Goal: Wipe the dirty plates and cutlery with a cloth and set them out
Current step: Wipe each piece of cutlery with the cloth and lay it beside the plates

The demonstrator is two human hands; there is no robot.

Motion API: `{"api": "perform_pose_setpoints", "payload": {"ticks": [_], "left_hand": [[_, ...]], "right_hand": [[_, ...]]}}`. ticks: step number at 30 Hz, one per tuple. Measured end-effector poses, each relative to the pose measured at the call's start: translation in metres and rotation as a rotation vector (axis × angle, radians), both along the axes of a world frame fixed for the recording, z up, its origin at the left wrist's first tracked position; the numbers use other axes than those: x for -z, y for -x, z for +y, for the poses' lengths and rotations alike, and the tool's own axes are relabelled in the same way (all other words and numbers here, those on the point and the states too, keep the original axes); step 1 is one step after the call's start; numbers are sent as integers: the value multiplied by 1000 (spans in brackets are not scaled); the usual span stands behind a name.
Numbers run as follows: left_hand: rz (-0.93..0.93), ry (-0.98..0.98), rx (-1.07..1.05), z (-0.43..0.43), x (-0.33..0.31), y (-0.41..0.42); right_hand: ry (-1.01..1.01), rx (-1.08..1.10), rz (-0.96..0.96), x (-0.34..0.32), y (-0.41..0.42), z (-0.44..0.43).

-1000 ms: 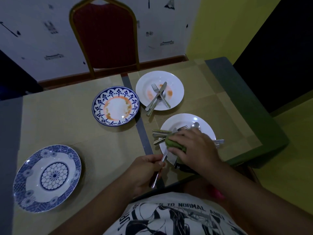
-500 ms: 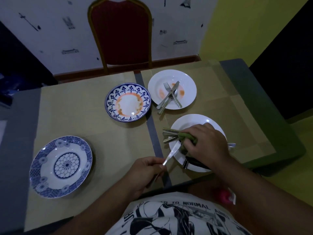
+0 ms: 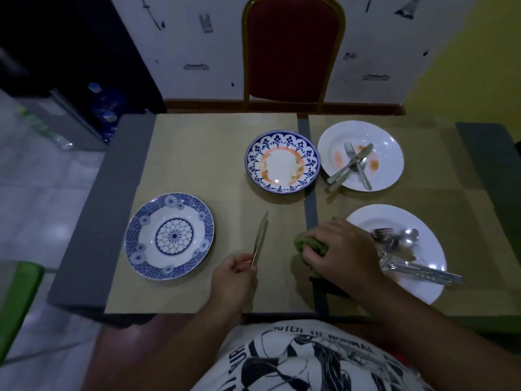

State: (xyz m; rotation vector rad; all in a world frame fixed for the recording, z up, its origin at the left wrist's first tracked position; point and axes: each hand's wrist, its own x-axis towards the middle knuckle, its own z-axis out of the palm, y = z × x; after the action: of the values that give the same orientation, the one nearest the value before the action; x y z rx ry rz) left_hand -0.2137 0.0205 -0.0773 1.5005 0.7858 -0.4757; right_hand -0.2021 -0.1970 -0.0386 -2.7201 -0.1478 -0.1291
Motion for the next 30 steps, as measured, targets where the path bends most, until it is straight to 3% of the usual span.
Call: {"api": "perform_pose_setpoints", "payload": {"ticks": [6,11,18,20,23,26,30], "left_hand": [[-56,-150,-151,-5,19,-18],[-151,-450,96,7,20,-23],[-275,-639,300,29,33,-20],[-436,-707,412,34,37,-18],[-765,-868,833,43,51,-13],[-812,-976,1135,49,67,-5],[-788,-1041,1182,58,73,-4]], "right_hand": [[-7,-101,67,7,0,27],[-14,-113,85,9,0,30],[-14,-70,104,10,-1,34],[-13,-58,112,10,0,33],[-11,-47,119,11,1,33],[-5,-42,122,12,1,32],[-16,-25,122,13,4,30]]}}
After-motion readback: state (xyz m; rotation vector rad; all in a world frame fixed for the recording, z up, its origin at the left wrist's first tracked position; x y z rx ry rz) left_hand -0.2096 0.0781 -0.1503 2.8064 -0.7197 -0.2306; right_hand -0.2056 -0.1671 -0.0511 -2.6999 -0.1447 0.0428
